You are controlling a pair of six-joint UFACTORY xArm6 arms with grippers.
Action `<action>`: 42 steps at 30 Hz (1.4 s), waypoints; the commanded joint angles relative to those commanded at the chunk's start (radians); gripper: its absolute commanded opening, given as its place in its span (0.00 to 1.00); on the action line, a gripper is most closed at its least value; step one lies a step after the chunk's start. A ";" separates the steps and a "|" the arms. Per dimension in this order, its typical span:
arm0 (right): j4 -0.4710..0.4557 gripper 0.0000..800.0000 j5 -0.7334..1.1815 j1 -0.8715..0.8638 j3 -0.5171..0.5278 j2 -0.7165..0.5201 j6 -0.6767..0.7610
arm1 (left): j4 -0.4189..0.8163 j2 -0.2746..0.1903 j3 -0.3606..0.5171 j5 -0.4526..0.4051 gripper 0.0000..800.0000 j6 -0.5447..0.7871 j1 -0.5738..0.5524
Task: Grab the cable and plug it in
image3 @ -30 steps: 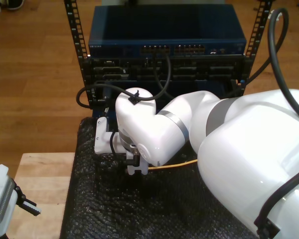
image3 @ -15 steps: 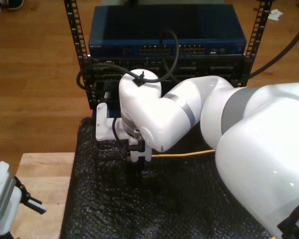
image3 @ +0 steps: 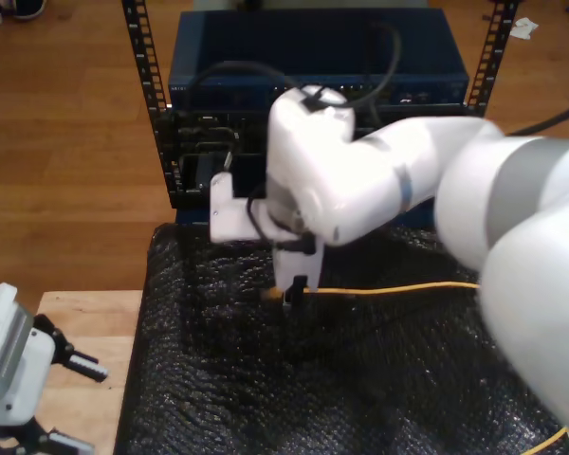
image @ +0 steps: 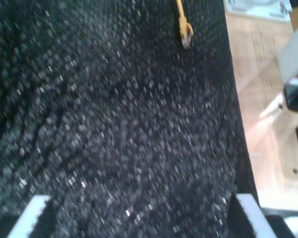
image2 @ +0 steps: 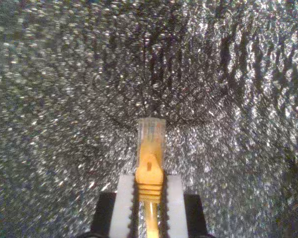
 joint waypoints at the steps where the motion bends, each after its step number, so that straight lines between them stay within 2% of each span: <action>1: 0.011 0.01 0.009 -0.009 0.002 -0.011 -0.008 | -0.002 -0.002 -0.005 0.006 1.00 -0.006 -0.006; 7: 0.069 0.01 0.054 -0.043 0.009 -0.072 -0.049 | -0.014 -0.002 -0.055 0.038 1.00 -0.066 -0.066; 16: 0.203 0.01 0.157 -0.101 0.037 -0.164 -0.146 | -0.149 0.000 -0.064 0.052 1.00 -0.126 -0.126; 24: 0.236 0.01 0.232 -0.155 0.055 -0.287 -0.155 | -0.245 0.000 -0.077 0.041 1.00 -0.233 -0.255; 28: 0.301 0.01 0.278 -0.183 0.064 -0.342 -0.186 | -0.299 0.002 -0.084 0.035 1.00 -0.267 -0.318; 34: 0.362 0.01 0.331 -0.230 0.083 -0.390 -0.213 | -0.382 0.003 -0.083 -0.044 1.00 -0.295 -0.414; 42: 0.416 0.01 0.397 -0.315 0.097 -0.446 -0.245 | -0.408 0.012 -0.086 -0.150 1.00 -0.338 -0.583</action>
